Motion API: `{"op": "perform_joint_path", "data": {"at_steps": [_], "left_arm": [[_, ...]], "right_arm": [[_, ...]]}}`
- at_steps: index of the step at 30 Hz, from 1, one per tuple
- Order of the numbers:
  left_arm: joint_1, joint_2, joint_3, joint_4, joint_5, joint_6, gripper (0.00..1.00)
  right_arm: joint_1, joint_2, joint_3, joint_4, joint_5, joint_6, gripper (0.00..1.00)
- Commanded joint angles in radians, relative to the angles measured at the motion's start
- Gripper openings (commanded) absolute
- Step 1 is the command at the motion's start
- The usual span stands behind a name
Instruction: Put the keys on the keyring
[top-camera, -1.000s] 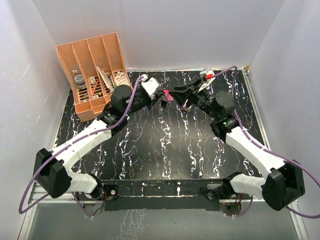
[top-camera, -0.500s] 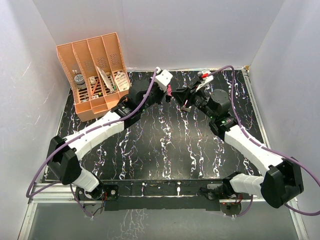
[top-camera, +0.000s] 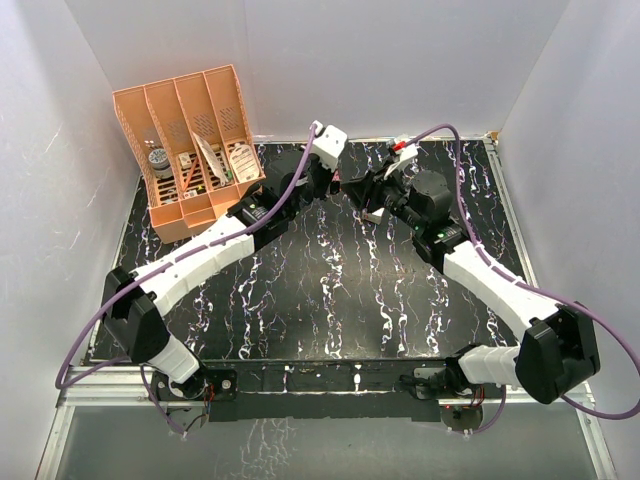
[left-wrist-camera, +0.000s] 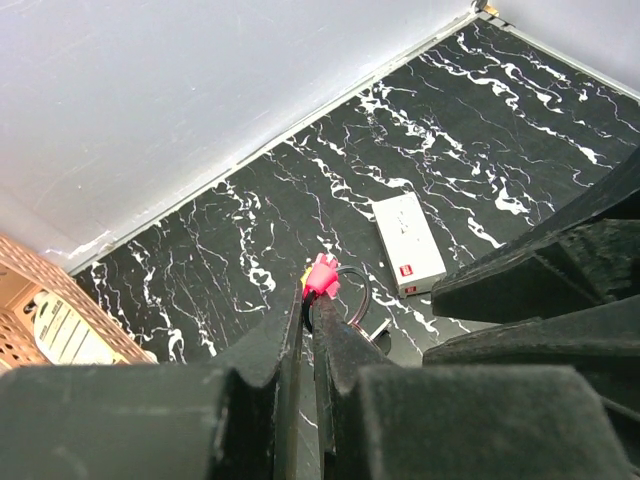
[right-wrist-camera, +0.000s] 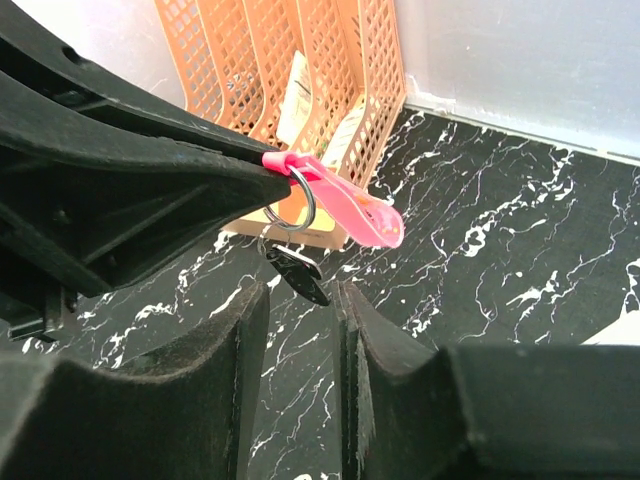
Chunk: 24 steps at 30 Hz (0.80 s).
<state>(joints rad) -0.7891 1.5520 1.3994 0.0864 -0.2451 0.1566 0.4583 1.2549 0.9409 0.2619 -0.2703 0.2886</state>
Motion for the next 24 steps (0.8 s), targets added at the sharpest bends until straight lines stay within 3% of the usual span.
{"op": "perform_joint_path", "data": {"at_steps": [1,24], "left_arm": [[-0.013,0.0,0.049,-0.031,-0.035,-0.022,0.0],[-0.034,0.034,0.097,-0.073,-0.056,-0.037,0.0]], "right_arm": [[0.01,0.008,0.054,0.027,0.008,-0.013,0.29],[0.034,0.035,0.066,0.059,0.044,-0.018,0.25]]}}
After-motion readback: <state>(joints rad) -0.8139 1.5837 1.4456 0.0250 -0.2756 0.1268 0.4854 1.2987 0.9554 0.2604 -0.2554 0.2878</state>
